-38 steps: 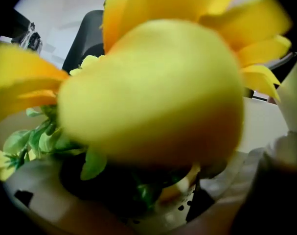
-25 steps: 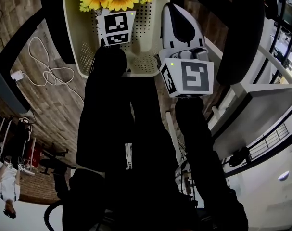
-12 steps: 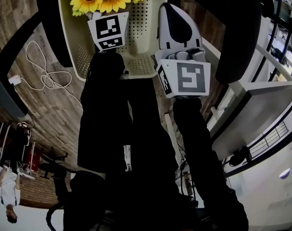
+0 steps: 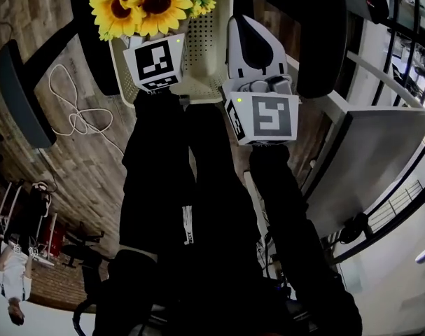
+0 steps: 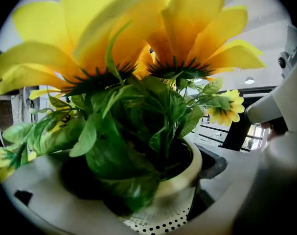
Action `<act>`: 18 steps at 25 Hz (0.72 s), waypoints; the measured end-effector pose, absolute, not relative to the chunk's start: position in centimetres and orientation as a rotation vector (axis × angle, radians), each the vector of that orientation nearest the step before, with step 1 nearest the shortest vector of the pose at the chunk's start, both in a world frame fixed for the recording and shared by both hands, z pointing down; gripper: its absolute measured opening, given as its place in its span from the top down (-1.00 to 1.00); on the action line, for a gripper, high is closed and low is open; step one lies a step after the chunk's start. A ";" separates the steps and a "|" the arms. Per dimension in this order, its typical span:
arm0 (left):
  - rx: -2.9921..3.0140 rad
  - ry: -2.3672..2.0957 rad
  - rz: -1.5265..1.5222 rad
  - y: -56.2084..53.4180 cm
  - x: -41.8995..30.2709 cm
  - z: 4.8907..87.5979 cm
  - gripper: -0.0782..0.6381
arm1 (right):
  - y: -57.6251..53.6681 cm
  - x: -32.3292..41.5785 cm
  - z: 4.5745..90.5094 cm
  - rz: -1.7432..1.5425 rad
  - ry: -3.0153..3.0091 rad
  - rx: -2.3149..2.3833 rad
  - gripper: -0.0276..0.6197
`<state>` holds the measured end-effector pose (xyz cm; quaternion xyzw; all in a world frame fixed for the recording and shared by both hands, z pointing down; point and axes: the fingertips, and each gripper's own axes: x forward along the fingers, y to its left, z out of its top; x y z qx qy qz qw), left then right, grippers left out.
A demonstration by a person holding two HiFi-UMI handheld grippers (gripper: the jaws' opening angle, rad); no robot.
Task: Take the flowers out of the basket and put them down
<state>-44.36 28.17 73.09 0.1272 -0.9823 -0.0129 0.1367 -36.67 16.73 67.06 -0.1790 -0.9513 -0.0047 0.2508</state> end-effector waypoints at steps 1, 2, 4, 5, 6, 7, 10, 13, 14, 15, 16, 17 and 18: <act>0.367 -2.854 -0.039 28.2 -44.3 71.7 -0.68 | 16.7 -36.5 66.1 -0.010 -2.596 -0.486 0.88; 0.365 -2.862 -0.042 28.2 -44.3 70.3 -0.68 | 16.7 -36.3 65.0 -0.008 -2.602 -0.483 0.88; 0.361 -2.879 -0.046 28.2 -44.2 67.3 -0.69 | 16.7 -35.9 62.8 0.002 -2.617 -0.474 0.88; 0.364 -2.890 -0.044 28.3 -44.2 65.7 -0.68 | 16.7 -35.7 61.5 0.006 -2.628 -0.466 0.88; 0.369 -2.897 -0.039 28.3 -44.0 64.2 -0.68 | 16.6 -35.6 60.3 0.008 -2.640 -0.458 0.88; 0.376 -2.898 -0.034 28.2 -43.8 62.7 -0.68 | 16.5 -35.4 58.9 0.006 -2.650 -0.448 0.88; 0.418 -2.888 -0.013 27.8 -42.3 58.4 -0.68 | 16.1 -34.6 54.7 0.008 -2.679 -0.406 0.88; 0.473 -2.878 0.005 27.9 -40.6 54.0 -0.68 | 16.2 -33.7 50.2 0.020 -2.720 -0.350 0.88; 0.489 -2.874 0.001 27.9 -40.0 52.4 -0.68 | 16.3 -33.4 48.7 0.025 -2.734 -0.331 0.88; 0.508 -2.872 -0.005 27.7 -39.4 50.8 -0.69 | 16.2 -33.0 47.1 0.029 -2.748 -0.310 0.88; 0.533 -2.871 -0.011 27.3 -38.8 49.1 -0.68 | 16.1 -32.5 45.5 0.033 -2.763 -0.285 0.88; 0.562 -2.868 -0.014 26.7 -38.0 47.3 -0.68 | 15.8 -31.9 43.9 0.037 -2.778 -0.260 0.88; 0.594 -2.864 -0.011 25.9 -37.0 45.6 -0.68 | 15.3 -31.0 42.2 0.044 -2.791 -0.236 0.88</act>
